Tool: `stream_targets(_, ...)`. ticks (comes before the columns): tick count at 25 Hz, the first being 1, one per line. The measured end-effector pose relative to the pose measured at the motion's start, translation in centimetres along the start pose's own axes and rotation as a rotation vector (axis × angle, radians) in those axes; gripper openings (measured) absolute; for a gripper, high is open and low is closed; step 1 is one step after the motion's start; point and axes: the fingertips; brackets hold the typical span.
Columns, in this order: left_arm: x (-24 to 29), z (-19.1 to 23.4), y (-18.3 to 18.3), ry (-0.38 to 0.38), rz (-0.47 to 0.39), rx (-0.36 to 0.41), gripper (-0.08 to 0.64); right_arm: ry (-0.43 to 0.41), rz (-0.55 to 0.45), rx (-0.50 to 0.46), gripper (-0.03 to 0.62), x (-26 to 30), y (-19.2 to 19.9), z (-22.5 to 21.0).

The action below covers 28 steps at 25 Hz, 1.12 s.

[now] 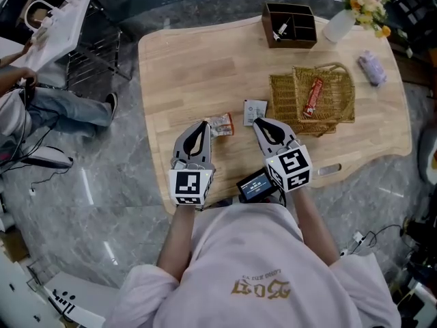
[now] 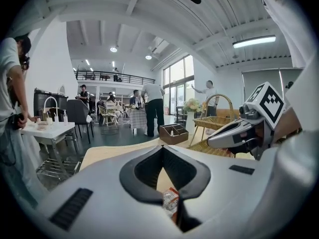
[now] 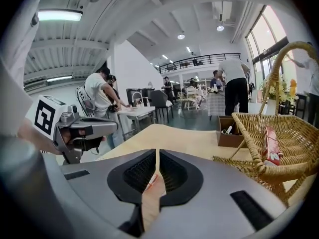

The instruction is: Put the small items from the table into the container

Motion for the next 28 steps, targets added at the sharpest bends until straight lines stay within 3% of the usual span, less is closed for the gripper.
stream_targets(21,0.7,0.0,5.7,0.038,0.108,-0.034,0.008,-0.031,0.187,0.018,0.035,4.2,5.3,1.0)
stream_targets(28,0.5,0.5,8.8,0.016,0.159,-0.085,0.008,-0.041,0.234,0.03,0.042,5.4,6.8,1.4)
Point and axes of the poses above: the fingertips, and each gripper's own axes: x forward along the fingers, z to its left, y out of its underside, and after that the axes turned 4 degrees about y, right-handed
